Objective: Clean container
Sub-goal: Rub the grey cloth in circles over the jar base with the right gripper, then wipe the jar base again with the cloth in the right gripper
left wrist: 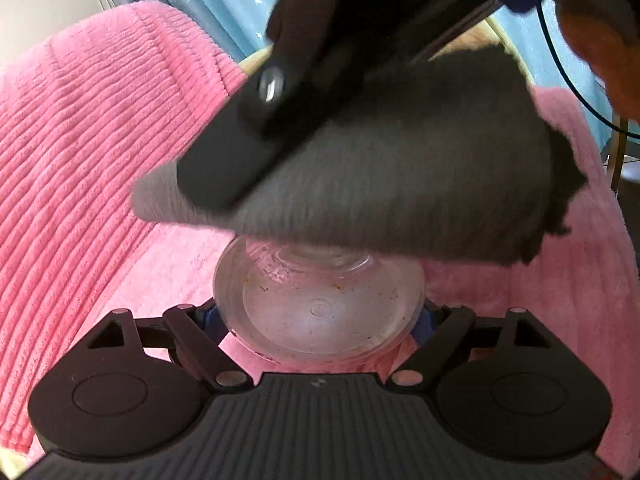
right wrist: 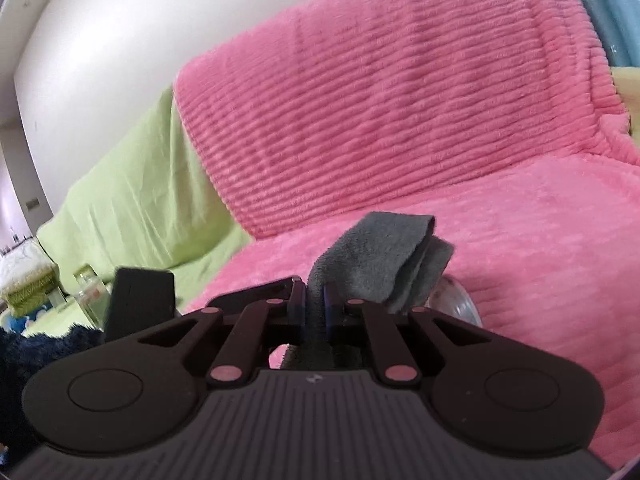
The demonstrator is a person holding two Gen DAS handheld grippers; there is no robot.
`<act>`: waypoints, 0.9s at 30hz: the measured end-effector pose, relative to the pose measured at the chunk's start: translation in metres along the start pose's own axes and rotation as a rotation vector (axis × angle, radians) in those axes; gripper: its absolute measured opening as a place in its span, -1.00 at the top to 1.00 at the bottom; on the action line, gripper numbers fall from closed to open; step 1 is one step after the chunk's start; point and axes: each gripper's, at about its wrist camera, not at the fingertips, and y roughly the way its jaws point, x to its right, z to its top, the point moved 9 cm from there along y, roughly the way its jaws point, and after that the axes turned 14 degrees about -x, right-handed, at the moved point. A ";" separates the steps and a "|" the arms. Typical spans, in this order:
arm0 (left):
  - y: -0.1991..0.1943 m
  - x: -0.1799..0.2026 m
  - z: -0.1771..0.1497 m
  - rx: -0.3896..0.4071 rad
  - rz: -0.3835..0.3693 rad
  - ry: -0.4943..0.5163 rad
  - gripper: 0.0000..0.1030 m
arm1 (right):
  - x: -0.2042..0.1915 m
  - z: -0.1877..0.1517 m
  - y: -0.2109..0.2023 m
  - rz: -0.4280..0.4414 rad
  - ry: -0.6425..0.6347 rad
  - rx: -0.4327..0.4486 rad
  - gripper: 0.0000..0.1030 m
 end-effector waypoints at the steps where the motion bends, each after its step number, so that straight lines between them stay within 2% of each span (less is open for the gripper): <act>1: 0.001 0.000 -0.001 -0.003 0.002 0.001 -0.64 | 0.004 0.001 0.001 0.002 0.014 0.003 0.90; 5: 0.003 -0.001 -0.001 -0.006 0.010 0.011 -0.64 | 0.018 0.004 0.006 -0.027 0.044 0.021 0.90; 13: 0.005 -0.003 0.000 0.013 0.019 0.031 -0.64 | 0.059 0.011 -0.003 -0.316 0.041 0.098 0.89; 17: 0.007 -0.004 0.000 0.015 0.009 0.023 -0.62 | 0.070 0.010 -0.010 -0.292 0.108 0.104 0.89; 18: 0.006 -0.004 -0.001 0.010 -0.015 0.004 -0.60 | 0.070 0.010 -0.012 -0.296 0.110 0.101 0.89; 22: -0.007 -0.004 -0.014 -0.019 -0.214 -0.150 -0.66 | 0.071 0.009 -0.015 -0.279 0.129 0.094 0.89; 27: -0.002 -0.025 -0.001 0.008 -0.307 -0.247 -0.70 | 0.059 0.008 -0.014 -0.278 0.084 0.072 0.87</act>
